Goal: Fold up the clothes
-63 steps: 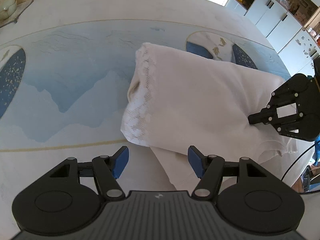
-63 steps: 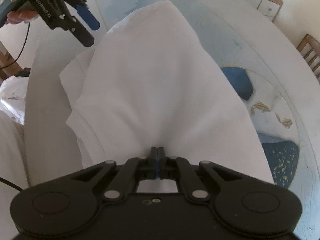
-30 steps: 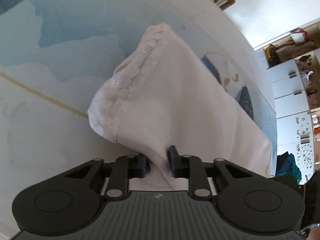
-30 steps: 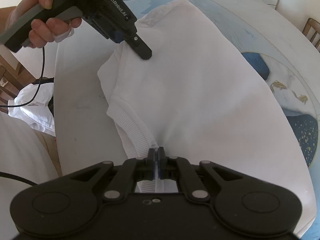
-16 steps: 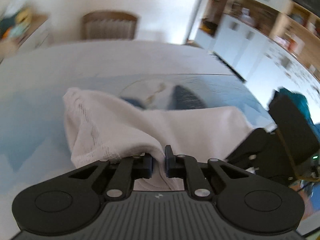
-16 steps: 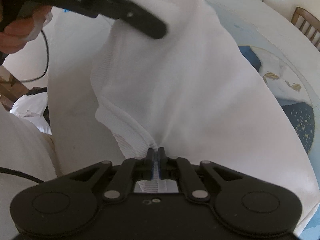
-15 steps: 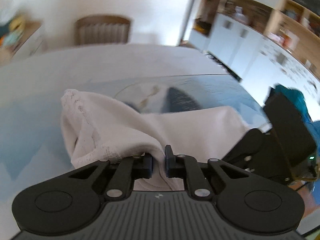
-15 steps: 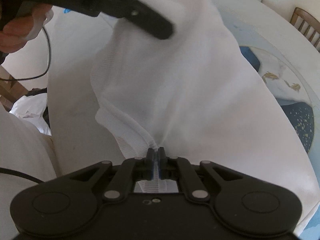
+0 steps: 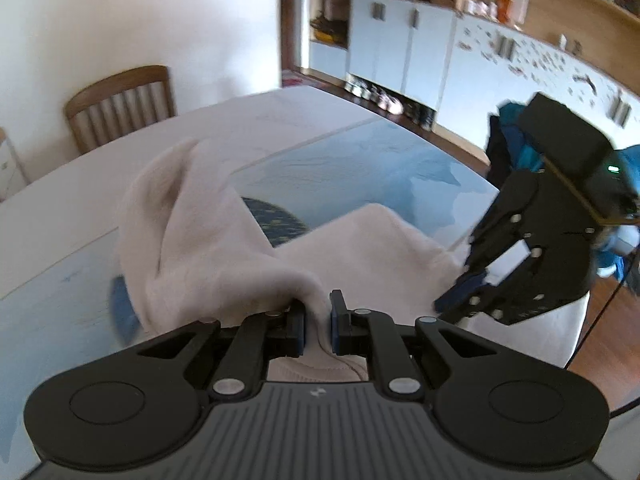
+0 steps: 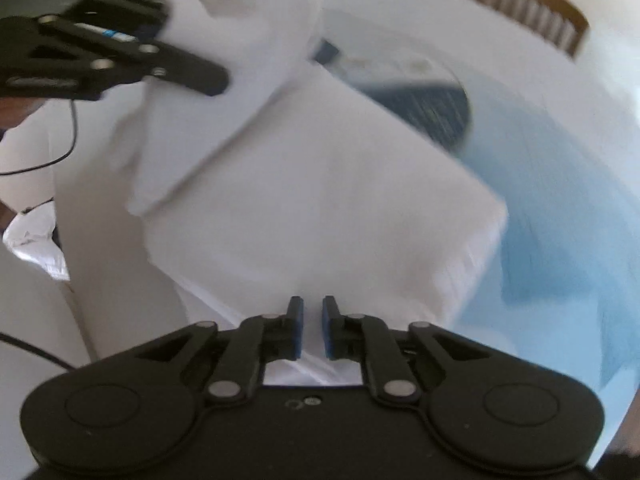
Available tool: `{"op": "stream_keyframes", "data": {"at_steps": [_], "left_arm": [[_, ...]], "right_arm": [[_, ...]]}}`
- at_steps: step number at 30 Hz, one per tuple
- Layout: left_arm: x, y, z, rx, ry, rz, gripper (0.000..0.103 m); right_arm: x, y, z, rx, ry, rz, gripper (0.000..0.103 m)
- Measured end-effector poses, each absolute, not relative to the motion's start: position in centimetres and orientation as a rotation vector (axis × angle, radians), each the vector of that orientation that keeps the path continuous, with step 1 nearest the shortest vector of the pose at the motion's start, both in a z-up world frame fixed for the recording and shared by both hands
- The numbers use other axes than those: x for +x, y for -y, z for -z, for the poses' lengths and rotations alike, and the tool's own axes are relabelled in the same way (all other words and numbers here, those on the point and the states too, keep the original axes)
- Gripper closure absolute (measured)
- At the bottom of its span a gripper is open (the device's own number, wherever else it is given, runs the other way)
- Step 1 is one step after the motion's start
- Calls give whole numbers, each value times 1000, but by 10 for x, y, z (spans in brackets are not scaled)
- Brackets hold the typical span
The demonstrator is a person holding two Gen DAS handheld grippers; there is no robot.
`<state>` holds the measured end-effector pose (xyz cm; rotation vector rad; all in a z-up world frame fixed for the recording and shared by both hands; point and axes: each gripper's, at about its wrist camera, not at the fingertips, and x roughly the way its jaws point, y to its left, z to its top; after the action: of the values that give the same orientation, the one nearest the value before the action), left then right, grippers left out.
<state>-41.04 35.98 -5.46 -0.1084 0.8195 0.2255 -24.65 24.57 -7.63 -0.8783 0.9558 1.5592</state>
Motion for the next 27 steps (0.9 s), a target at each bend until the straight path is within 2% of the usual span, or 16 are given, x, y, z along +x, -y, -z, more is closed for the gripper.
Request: {"op": "stream_keyframes", "data": {"at_steps": [7,13,15,16,17,19,23,27], "left_arm": [[-364,-322,103,-31,-939,-178,93],[-358,-319,115,-44,-970,-168,90],[-359,-318,109,-76,-968,-140,78],[-359,-317,106,-93,-967,-126,64],[-361,-314,105,-106,-963,-95,41],[-363,-308,103,-132,-954,-30,21],[-370,-302,104,-171,-963,39,20],[-393,-316,84,-325,-856,59,19]], "right_arm": [[-219,-236,91,-734,-1011,-1623,0],[-186,-229,64,-631,-1037,-1616,0],[-169,-231,48,-584,-1034,-1599,0],[-162,-233,40,-568,-1020,-1591,0],[-158,-238,33,-558,-1013,-1588,0],[-152,-252,24,-535,-1024,-1596,0],[-144,-280,13,-492,-1013,-1622,0],[-154,-306,23,-532,-1063,-1582,0]]}}
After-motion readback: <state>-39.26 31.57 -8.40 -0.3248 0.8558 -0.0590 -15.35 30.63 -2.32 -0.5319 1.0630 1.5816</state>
